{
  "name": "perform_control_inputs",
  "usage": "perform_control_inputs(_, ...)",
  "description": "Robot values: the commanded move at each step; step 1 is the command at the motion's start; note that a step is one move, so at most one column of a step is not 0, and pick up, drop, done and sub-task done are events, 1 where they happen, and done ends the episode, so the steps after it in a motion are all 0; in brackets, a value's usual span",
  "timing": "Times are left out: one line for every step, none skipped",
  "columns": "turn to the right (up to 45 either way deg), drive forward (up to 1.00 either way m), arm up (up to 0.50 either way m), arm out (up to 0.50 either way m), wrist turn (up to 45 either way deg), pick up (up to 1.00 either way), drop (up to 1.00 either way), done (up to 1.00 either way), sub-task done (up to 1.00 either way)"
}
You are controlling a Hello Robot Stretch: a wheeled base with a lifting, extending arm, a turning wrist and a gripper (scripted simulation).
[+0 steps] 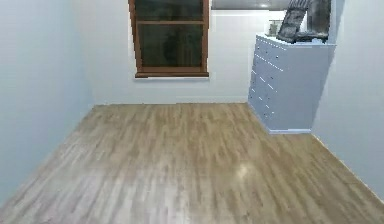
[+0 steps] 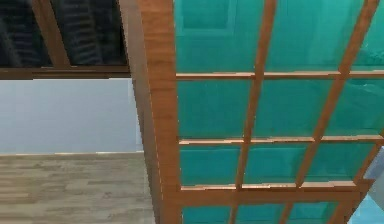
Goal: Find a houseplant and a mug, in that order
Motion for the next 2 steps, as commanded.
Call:
perform_control_inputs(27.0,0.00,0.00,0.00,0.0,0.00,0.00,0.00,0.00)
perform_control_inputs(0.0,0.40,0.00,0.00,0.0,0.00,0.00,0.00,0.00)
